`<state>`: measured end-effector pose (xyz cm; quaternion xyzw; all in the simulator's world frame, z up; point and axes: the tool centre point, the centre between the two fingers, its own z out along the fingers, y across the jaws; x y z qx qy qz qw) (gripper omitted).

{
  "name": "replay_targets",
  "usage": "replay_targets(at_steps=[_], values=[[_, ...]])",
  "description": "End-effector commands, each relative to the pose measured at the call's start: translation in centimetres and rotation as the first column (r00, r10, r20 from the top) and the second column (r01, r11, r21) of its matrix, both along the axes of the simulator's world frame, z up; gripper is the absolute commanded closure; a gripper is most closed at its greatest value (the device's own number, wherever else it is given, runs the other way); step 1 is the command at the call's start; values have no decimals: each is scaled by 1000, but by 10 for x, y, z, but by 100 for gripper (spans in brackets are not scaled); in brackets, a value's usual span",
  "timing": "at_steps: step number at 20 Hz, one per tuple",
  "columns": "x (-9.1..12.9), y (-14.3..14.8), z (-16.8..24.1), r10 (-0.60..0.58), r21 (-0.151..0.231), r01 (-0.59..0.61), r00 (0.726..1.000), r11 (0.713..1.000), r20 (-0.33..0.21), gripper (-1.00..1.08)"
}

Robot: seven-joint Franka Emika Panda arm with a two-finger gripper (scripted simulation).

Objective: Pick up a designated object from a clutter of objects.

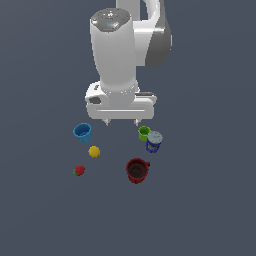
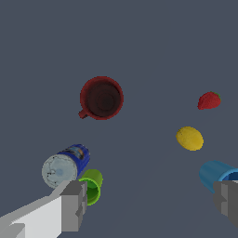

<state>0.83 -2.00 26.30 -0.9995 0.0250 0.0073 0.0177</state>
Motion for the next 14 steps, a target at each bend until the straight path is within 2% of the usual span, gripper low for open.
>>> replay_targets(at_steps=[1, 8, 14], values=[[3, -13, -16, 0, -2, 0, 1000, 1000, 1, -92], [8, -65, -81, 2, -12, -2, 1000, 1000, 8, -92], [1, -110, -136, 6, -24, -6, 1000, 1000, 12, -92]])
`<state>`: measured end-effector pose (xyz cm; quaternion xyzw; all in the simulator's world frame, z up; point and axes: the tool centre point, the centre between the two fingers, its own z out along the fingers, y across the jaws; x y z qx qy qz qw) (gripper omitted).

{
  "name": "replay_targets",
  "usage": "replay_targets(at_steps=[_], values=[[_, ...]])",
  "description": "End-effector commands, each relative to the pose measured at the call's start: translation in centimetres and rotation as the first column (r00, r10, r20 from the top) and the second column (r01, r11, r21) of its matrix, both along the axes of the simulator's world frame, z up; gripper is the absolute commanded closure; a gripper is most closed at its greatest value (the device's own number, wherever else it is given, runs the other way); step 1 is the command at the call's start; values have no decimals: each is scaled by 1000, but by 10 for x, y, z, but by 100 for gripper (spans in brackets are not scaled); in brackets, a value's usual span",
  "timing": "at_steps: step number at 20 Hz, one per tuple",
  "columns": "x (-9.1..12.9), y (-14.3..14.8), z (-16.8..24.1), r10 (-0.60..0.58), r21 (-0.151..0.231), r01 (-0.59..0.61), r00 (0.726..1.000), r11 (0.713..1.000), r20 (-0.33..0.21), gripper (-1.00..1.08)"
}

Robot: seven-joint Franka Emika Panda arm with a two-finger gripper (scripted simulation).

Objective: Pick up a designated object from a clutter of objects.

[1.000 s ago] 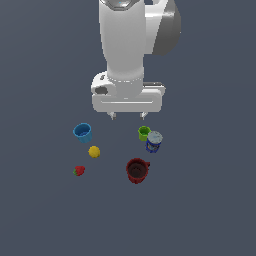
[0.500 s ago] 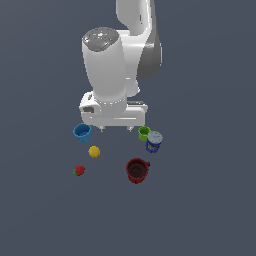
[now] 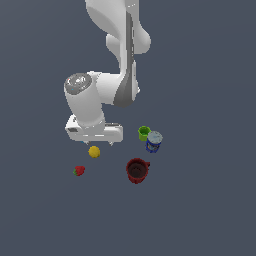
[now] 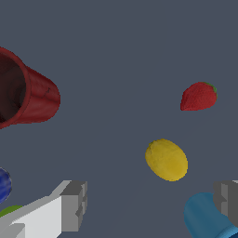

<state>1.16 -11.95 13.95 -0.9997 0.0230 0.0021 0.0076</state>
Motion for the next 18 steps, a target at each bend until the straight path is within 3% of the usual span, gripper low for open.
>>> replay_targets(at_steps=[1, 9, 18], values=[[-4, -16, -20, 3, -5, -3, 1000, 1000, 3, -92], [-14, -44, -57, 7, -14, -6, 1000, 1000, 4, -92], [-16, -47, -65, 6, -15, -6, 1000, 1000, 2, -92]])
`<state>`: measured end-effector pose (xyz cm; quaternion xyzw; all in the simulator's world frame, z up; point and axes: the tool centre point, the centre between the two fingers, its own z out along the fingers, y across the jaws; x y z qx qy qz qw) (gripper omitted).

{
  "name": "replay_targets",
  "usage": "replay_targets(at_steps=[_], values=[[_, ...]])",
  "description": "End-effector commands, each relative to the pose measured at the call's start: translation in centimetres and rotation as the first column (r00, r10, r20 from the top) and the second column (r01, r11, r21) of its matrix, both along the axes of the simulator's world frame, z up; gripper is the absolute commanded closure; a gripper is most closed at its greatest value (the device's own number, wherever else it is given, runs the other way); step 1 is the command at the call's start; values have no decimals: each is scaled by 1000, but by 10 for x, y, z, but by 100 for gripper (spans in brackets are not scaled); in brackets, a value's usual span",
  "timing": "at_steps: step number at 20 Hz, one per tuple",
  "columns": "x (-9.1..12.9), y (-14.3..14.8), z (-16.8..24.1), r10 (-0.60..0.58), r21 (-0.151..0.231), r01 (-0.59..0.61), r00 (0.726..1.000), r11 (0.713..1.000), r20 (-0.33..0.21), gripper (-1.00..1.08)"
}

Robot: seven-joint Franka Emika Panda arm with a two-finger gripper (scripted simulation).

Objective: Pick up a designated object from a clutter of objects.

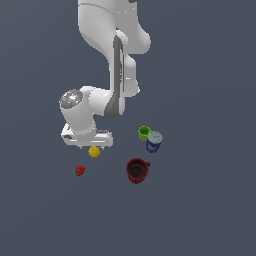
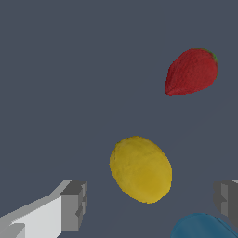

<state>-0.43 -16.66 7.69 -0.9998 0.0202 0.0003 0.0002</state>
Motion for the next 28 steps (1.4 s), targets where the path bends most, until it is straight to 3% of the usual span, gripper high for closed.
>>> replay_targets(at_steps=[1, 14, 15, 28], values=[[0, 0, -6, 0, 0, 0, 1000, 1000, -1, -92], [-1, -1, -49, 1, 0, -1, 1000, 1000, 0, -92], [-1, -1, -49, 1, 0, -1, 1000, 1000, 0, 108], [0, -1, -45, 1, -1, -1, 1000, 1000, 1, 108]])
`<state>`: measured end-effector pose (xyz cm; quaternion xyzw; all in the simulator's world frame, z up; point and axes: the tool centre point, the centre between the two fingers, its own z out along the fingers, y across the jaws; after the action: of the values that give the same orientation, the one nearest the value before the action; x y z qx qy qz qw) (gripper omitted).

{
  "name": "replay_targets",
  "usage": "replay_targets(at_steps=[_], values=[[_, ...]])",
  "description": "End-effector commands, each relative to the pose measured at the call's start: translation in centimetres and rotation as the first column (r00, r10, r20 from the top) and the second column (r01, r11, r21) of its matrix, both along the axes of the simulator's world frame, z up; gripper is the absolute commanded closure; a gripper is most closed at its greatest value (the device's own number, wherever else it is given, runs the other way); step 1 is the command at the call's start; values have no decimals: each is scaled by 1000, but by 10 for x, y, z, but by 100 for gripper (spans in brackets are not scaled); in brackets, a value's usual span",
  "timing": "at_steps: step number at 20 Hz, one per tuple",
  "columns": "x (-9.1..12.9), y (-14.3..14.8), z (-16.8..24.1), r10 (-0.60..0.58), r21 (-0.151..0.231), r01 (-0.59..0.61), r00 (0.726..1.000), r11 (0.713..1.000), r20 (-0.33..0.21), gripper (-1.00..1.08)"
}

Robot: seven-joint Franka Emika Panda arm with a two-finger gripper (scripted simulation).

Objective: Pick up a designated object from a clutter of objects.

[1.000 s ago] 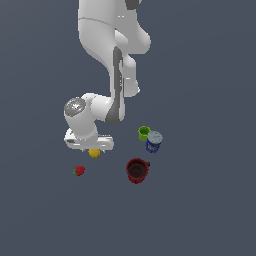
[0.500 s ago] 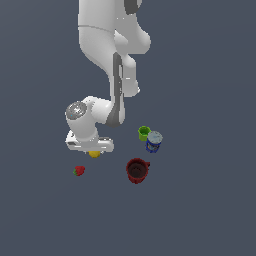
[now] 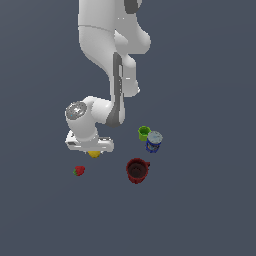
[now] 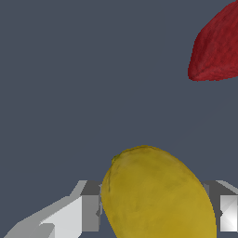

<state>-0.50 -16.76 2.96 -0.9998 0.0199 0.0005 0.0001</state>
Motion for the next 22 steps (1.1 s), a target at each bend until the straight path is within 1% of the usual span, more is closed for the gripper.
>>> replay_targets(at_steps=[1, 6, 11, 22], values=[[1, -1, 4, 0, 0, 0, 1000, 1000, 1, 108], [7, -3, 21, 0, 0, 0, 1000, 1000, 1, 108], [18, -8, 52, 0, 0, 0, 1000, 1000, 1, 108], [52, -23, 155, 0, -1, 0, 1000, 1000, 1, 108]])
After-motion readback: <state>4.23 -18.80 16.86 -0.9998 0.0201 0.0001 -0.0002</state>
